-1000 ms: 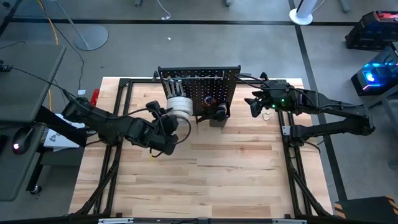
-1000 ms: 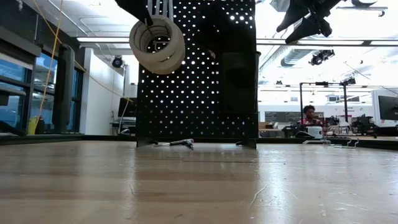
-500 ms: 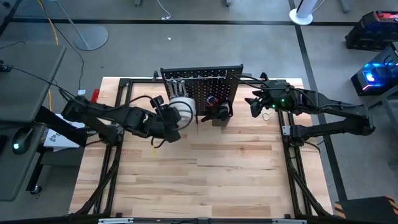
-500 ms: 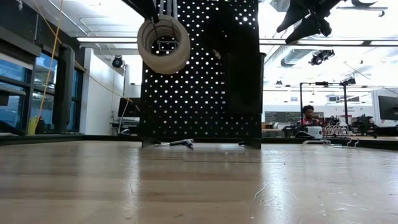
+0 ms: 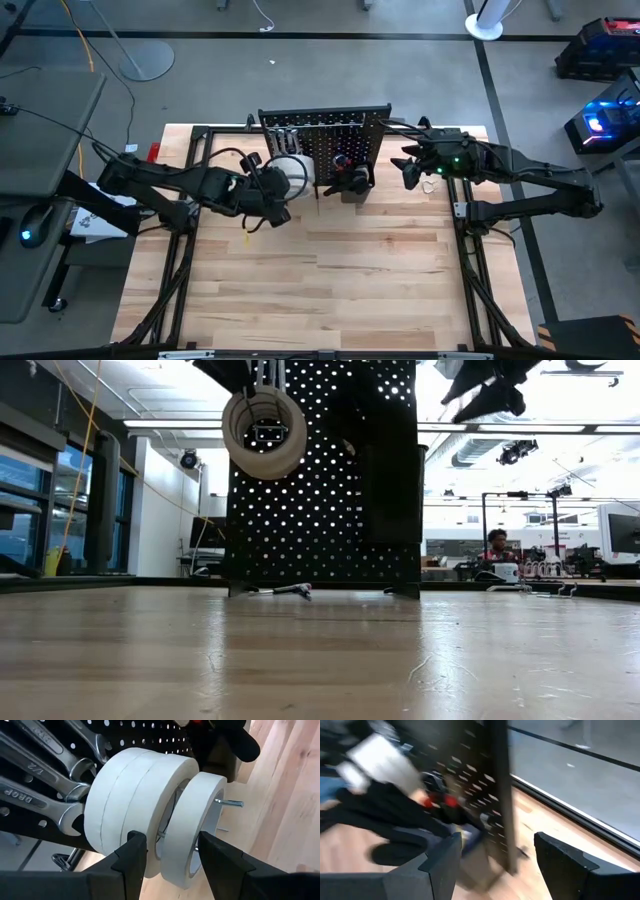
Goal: Hang tools onto peg board
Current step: Hang the masking tape onto the pegboard
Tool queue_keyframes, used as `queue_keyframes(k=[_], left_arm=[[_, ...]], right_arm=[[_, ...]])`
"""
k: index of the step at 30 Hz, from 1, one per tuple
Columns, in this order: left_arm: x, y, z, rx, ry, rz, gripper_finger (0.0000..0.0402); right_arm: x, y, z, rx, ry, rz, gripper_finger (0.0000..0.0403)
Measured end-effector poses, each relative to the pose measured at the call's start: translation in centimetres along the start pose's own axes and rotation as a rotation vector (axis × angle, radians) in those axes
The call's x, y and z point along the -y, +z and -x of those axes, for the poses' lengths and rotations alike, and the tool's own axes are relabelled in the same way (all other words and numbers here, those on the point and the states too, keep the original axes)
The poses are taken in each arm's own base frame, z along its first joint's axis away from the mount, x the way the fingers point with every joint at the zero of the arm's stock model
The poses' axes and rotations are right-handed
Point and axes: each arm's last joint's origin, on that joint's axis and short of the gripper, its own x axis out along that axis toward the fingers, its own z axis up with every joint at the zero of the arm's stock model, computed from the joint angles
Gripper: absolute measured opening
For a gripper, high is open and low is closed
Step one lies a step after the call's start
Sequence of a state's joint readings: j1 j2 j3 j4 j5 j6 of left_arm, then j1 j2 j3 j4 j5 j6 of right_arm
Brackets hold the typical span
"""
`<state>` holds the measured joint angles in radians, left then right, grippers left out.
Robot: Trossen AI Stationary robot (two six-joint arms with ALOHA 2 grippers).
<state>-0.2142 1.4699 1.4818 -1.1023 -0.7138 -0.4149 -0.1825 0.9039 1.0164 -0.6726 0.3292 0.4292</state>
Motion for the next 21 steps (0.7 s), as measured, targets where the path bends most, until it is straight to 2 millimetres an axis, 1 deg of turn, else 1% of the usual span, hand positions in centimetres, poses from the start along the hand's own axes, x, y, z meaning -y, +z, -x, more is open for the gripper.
queue_keyframes(k=[4,6,8,9,11,14,15,17,19,21], left_arm=[[-0.7,0.0,0.5,0.004,-0.02,0.022,0.017],[-1.0,0.0,0.5,0.004,-0.018,0.031,0.017],[-1.2,0.0,0.5,0.003,-0.014,0.034,0.017],[-1.3,0.0,0.5,0.002,-0.012,0.036,0.017],[-1.3,0.0,0.4,0.003,-0.009,0.037,0.017],[-1.3,0.0,0.5,0.006,-0.004,0.037,0.017],[-1.3,0.1,0.4,0.007,-0.003,0.037,0.017],[-1.3,0.1,0.4,0.008,-0.001,0.037,0.017],[-1.3,0.1,0.5,0.009,0.0,0.038,0.017],[-1.3,0.1,0.5,0.01,0.001,0.038,0.017]], right_arm=[[-0.9,1.1,0.1,0.064,0.195,-0.017,0.024],[-1.9,1.6,-0.1,0.088,0.297,-0.039,0.0237],[-3.1,1.3,-0.8,0.062,0.342,-0.036,0.0221],[-3.9,0.9,-1.3,0.042,0.352,-0.032,0.0206],[-5.8,0.1,-2.6,0.019,0.361,-0.021,0.0155],[-9.6,-0.9,-4.8,0.053,0.447,-0.005,0.0041],[-10.8,-1.0,-5.5,0.083,0.484,0.001,0.0022],[-12.7,-1.8,-7.1,0.094,0.52,-0.019,0.0017],[-13.8,-2.4,-8.7,0.073,0.5,-0.028,0.0007],[-14.7,-2.6,-10.0,0.07,0.451,-0.024,0.0003]])
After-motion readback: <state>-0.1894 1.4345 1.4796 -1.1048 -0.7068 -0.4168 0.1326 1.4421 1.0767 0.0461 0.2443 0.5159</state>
